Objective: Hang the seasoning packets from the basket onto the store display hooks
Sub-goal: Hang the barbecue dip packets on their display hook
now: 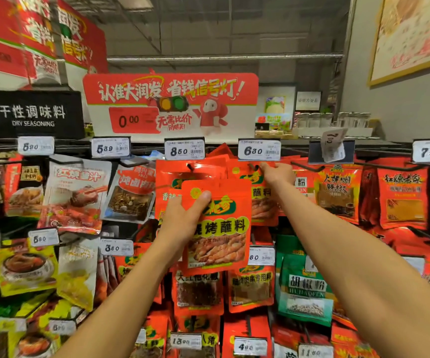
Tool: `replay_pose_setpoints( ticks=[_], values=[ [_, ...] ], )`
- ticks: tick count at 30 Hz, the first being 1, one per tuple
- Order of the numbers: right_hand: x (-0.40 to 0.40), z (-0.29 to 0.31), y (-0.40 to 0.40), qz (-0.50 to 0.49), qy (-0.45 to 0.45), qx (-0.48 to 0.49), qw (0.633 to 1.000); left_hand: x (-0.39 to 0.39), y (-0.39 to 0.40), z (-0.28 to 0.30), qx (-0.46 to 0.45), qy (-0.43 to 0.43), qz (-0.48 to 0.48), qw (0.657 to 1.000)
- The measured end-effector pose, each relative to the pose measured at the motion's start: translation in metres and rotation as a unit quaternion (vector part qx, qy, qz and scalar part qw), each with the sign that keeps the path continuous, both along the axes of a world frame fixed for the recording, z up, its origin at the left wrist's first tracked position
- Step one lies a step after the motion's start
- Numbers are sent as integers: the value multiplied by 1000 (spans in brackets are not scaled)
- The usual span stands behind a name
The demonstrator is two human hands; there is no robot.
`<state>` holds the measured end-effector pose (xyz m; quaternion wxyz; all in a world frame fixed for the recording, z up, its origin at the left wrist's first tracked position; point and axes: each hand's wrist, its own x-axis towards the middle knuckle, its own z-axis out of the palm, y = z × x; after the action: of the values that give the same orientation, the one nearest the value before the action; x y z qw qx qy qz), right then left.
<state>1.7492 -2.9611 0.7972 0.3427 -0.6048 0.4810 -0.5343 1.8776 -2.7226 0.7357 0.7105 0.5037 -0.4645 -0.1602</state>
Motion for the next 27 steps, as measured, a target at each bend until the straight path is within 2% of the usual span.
replay_pose_setpoints(
  ticks=[2,4,6,7,9,10,11,13,15,17,24,27],
  values=[
    [-1,-2,-2,6,-15,24,1000,-3,-7,2,0,1,-8,1000],
    [-9,-6,7,-7,3,-4,1000,-7,-14,3,-1,5,-24,1000],
    [-24,-16,22,19,-49,-42,998,-12,-23,5,-6,14,-47,999],
    [-33,-22,31,82,-123,-42,988,-16,-29,6,-6,21,-56,998],
    [-53,-30,50,258,-251,1,933,-25,-44,10,-6,36,-66,997],
    [-61,-32,56,331,-273,18,903,-30,-51,15,-5,45,-65,997],
    [-66,-33,60,376,-261,19,889,-35,-58,19,-2,51,-60,997],
    [-68,-32,66,409,-221,-16,885,-43,-72,29,5,56,-57,997],
    [-65,-28,67,344,-194,-63,916,-48,-83,37,7,59,-51,997],
    [-63,-22,66,271,-174,-72,944,-52,-90,43,23,68,-27,997],
    [-50,-26,54,204,-135,-27,969,-52,-94,46,89,117,0,989],
    [-40,-32,40,146,-107,-9,983,-50,-91,41,91,65,33,993]
  ],
)
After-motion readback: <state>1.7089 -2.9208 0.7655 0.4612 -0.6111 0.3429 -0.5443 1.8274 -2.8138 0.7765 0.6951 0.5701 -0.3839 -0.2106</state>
